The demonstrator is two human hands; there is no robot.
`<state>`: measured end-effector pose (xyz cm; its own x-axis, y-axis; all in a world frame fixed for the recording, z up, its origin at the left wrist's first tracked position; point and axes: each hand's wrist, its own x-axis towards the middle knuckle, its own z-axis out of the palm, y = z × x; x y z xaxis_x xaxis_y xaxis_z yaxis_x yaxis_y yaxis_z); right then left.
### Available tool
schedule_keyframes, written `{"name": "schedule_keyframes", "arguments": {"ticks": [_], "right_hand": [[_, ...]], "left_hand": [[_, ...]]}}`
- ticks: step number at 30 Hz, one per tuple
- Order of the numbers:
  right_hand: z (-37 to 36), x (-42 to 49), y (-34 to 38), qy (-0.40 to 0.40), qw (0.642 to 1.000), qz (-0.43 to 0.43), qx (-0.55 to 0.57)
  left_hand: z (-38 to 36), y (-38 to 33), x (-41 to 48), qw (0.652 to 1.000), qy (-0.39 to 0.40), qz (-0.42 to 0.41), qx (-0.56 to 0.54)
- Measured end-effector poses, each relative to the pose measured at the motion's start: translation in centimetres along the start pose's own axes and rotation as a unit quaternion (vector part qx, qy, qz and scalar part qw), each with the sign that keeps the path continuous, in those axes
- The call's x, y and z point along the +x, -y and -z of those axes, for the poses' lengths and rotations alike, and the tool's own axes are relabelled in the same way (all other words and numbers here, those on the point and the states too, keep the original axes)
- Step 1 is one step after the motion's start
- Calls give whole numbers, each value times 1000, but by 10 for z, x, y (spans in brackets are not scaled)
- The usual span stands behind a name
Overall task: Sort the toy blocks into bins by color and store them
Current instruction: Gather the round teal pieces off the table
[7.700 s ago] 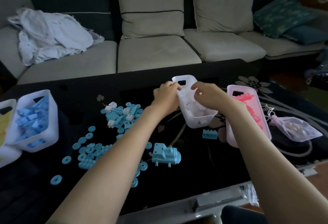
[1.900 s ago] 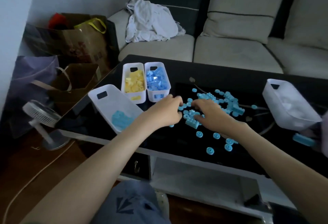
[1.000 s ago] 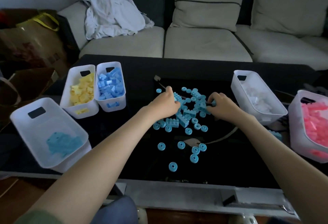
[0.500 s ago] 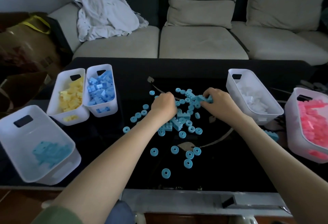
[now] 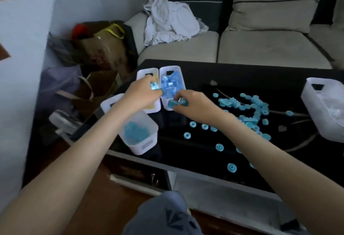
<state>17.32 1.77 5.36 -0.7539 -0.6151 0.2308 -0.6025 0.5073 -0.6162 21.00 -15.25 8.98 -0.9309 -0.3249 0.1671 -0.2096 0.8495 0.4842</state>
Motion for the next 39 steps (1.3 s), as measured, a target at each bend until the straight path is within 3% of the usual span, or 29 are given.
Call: {"name": "schedule_keyframes", "arguments": {"ticks": [5,10,14,17,22,25,29,34,39], "right_hand": [[-62,22,51,91,994,53,-14],[-96,25,65,142,966,90,-199],[-89,21,61,163,976,92,-112],[-75,15,53,185,978,86,-26],[-47,-3,26,110,993,53,4],[-13,-17,-15,48,994,-25,-94],[34,-45,-76,43,972,-166,-160],[40,-66,-106,119,950,-183,-224],[42,-71,-114,100,954,-147,-240]], "left_hand": [[30,74,-25,993,55,40,99],[20,99,-25,980,125,80,130],[1,90,-23,967,181,68,163],[-2,85,-25,947,195,53,250],[2,69,-24,934,130,47,331],[-2,46,-21,955,51,-2,291],[-27,-1,-19,975,8,-89,202],[-69,-50,-15,973,77,-191,106],[-109,-85,-7,949,181,-234,110]]}}
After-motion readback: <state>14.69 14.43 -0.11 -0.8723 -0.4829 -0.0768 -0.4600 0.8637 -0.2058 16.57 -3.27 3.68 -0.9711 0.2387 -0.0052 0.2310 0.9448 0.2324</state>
